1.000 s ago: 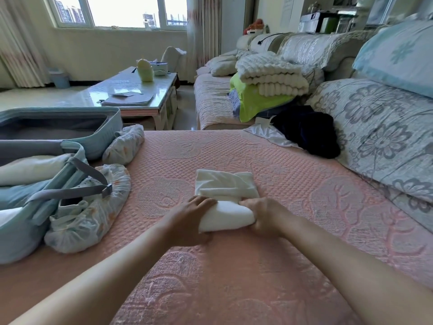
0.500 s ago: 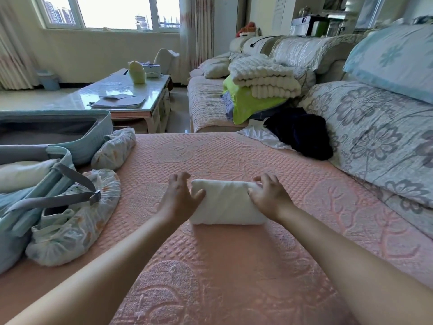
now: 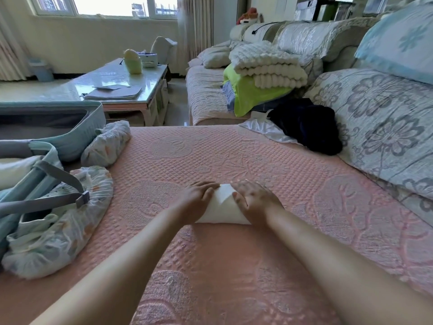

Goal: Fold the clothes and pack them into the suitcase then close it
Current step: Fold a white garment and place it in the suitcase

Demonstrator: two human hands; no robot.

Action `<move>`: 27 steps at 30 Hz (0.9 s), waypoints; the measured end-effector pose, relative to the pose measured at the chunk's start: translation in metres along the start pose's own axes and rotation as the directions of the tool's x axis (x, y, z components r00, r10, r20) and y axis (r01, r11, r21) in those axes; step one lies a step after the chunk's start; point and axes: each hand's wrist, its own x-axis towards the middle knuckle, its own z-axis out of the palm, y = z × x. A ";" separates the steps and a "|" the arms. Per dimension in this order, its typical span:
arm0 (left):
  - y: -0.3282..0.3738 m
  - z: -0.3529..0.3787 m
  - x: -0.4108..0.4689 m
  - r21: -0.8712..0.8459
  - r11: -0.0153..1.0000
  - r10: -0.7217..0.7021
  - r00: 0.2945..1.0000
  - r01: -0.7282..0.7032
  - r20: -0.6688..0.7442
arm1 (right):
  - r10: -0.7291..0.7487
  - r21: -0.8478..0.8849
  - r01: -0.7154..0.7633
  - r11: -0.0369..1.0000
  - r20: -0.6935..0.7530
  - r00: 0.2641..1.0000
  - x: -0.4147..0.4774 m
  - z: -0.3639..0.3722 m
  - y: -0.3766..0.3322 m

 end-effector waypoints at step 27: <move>-0.013 -0.034 -0.029 0.192 0.975 0.121 0.992 -0.115 -0.022 | -0.221 -0.157 0.216 0.964 -0.015 0.975 -0.032 -0.039 -0.042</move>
